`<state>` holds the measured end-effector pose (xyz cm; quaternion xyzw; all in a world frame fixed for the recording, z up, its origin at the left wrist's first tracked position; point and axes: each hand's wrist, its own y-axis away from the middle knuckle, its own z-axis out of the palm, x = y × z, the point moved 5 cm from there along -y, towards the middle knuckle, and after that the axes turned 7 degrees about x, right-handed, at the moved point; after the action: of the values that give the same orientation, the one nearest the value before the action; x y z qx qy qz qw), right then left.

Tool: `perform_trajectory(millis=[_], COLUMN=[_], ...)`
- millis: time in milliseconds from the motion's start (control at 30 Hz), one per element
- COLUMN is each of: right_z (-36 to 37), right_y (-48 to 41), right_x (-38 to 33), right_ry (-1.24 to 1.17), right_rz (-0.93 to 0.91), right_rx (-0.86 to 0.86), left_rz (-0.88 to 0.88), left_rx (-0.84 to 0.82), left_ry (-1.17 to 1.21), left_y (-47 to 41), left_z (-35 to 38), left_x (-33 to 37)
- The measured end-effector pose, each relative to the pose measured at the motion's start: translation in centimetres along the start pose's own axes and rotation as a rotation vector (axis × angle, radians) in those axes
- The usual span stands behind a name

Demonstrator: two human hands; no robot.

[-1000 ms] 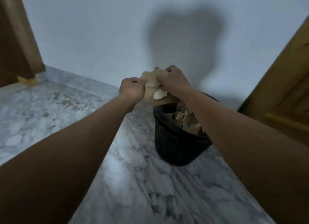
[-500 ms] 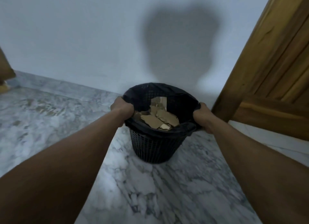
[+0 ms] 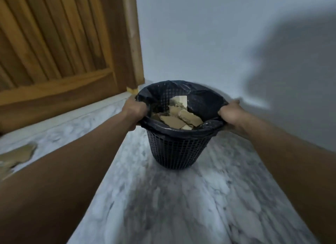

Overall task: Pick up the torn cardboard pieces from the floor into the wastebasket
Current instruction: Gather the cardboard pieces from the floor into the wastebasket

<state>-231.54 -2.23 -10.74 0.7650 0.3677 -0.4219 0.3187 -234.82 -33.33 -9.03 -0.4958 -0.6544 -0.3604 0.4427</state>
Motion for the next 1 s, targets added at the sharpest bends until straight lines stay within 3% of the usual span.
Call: perform_trajectory(millis=[67,233,333,433,567,667,1000], right_z=[4.1,17.9,25.5,32.0,37.8,40.5,42.7], right_y=[0.3,3.6,6.7,8.6,10.6,12.4,14.6], right_x=[-2.4,-8.3,-10.9,-11.2,-11.7,-13.5,-15.0], right_ry=[0.038,0.128,0.138,0.107,0.144,0.246,0.536], right_rz=[-0.041,-0.076,-0.168,-0.118,-0.173,-0.329,-0.517], right_rx=[-0.042,-0.379,-0.489,-0.568,-0.546,-0.502,-0.537], left_rz=[-0.034,-0.246,-0.245,-0.274,-0.306,-0.272,-0.342], left_rx=[0.063,0.368,0.454,0.56,0.635,0.6,0.619], left_ry=[0.032,0.048,0.047,0.089,0.287,0.225,0.143], left_y=[-0.5,-0.6,0.4,1.5,2.9,4.4,5.9], left_z=[-3.7,-17.0,-23.4,-27.9,-30.9,-31.6,-32.7], left_x=[-1.2,-6.5,-9.3,-13.2,-17.4,-18.4,-19.4])
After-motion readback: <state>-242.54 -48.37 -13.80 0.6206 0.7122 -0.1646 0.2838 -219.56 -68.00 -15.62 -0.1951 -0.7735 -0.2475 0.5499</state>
